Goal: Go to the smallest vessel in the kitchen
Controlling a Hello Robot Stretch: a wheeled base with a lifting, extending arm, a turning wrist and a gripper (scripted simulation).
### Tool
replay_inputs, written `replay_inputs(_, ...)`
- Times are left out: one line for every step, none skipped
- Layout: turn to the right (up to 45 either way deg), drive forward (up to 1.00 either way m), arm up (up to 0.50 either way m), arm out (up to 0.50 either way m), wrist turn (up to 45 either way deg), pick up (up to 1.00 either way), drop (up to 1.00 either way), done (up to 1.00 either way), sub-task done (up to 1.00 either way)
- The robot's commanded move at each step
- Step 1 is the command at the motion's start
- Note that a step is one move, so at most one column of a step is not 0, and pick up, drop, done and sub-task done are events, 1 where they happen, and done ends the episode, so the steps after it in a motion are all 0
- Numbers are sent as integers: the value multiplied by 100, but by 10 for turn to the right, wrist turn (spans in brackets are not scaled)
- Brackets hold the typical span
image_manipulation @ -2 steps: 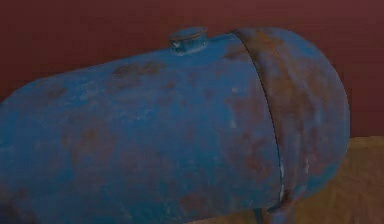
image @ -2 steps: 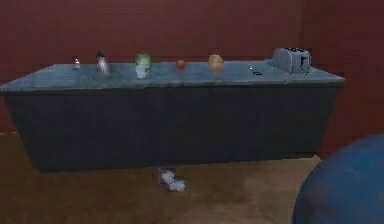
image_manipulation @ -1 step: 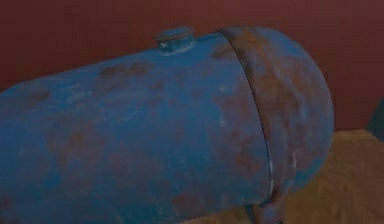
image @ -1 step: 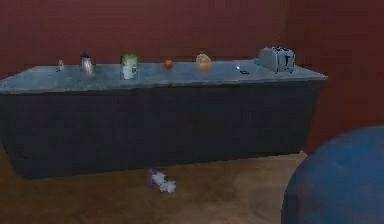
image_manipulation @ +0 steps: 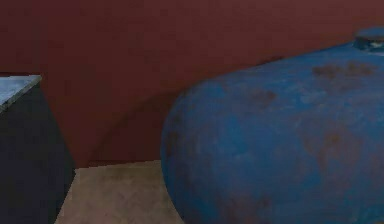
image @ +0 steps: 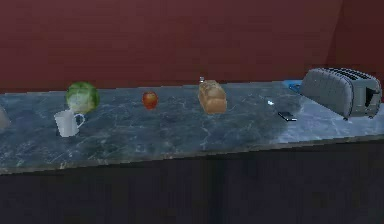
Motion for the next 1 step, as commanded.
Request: replay_inputs(90,0,0,0,0,0,0,0,0)
